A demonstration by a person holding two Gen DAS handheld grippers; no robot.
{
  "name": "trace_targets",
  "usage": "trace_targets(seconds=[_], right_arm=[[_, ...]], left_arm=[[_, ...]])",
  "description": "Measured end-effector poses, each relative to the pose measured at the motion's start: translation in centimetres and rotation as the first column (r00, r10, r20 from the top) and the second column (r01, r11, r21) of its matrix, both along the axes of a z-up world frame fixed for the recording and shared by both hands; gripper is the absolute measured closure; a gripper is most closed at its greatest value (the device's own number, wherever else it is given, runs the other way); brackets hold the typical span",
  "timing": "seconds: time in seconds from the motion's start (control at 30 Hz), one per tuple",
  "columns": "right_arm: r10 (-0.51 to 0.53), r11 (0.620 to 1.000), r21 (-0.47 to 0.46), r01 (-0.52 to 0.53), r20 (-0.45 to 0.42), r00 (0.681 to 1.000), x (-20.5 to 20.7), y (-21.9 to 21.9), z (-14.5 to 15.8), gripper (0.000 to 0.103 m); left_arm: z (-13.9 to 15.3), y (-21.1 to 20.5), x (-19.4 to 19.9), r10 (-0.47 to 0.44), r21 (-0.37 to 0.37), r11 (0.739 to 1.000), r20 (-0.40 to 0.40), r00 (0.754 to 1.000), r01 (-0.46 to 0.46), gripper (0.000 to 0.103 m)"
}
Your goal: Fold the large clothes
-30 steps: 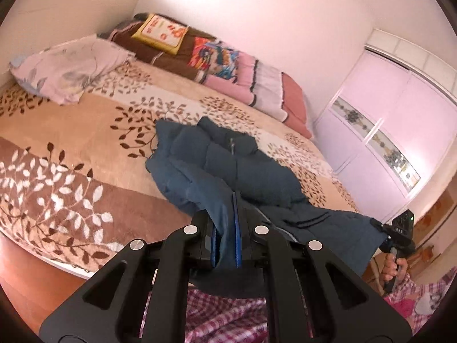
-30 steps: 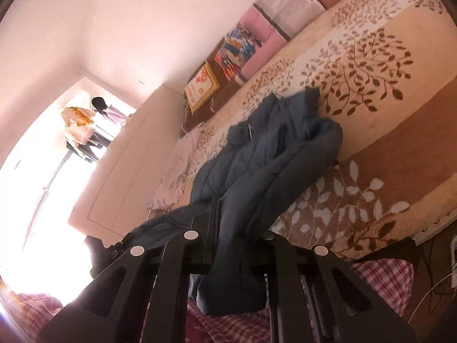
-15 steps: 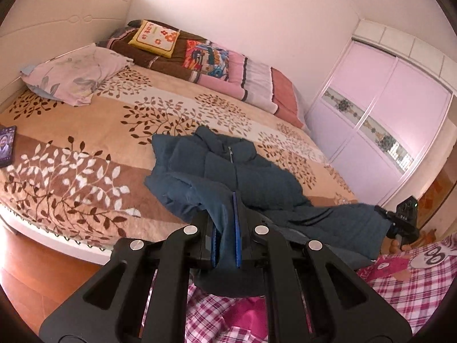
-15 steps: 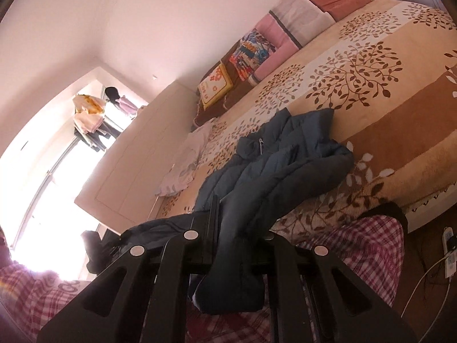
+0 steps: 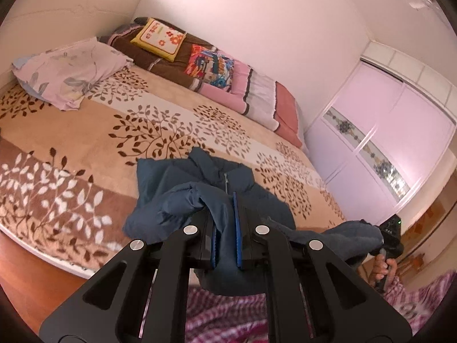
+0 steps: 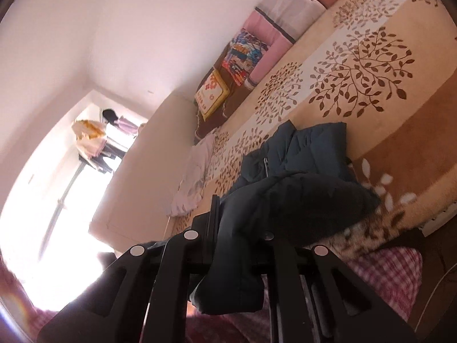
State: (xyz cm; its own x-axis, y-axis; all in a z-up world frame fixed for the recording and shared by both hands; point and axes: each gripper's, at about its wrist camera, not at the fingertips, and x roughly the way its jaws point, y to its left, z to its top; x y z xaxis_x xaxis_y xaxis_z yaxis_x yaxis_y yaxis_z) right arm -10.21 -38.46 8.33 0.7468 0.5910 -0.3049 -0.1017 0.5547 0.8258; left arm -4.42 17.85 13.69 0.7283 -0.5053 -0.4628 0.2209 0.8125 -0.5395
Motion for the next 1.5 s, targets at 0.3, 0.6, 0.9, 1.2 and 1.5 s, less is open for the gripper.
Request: trace_targets(seconds=[0.3,0.6,0.9,1.2,1.5], right_arm=[[-0.035,0.999,-0.007,0.034,-0.126,0.991,14.8,-1.3,-0.3,0.091],[-0.108,0.994,-0.037,0.102,-0.365,0.925,30.5,-1.7,-9.4,0.091],[-0.106,0.992,-0.112,0.061,-0.46,0.882,36.0,-1.3,-14.2,0.089],[-0.049,0.992,0.087,0.093,-0.417,0.908,35.8,-2.3,-13.6,0.023],[-0.113,0.991,-0.102,0.089,-0.264,0.958,32.7,-0.3,-7.6,0.024]], left_arm=[[-1.2,-1.2,14.5,0.068,-0.013,0.998,-0.082,0.994,-0.069,0.093],[-10.0,-1.9,29.1,0.218,0.022,0.974,-0.326,0.92,-0.223,0.093],[-15.0,-2.4,33.4,0.264,0.063,0.963,-0.413,0.872,-0.262,0.088],[-12.9,-2.4,33.0,0.276,0.006,0.956,-0.346,0.897,-0.292,0.026],[-7.3,-4.6,28.0,0.21,0.018,0.977,-0.189,0.959,-0.21,0.024]])
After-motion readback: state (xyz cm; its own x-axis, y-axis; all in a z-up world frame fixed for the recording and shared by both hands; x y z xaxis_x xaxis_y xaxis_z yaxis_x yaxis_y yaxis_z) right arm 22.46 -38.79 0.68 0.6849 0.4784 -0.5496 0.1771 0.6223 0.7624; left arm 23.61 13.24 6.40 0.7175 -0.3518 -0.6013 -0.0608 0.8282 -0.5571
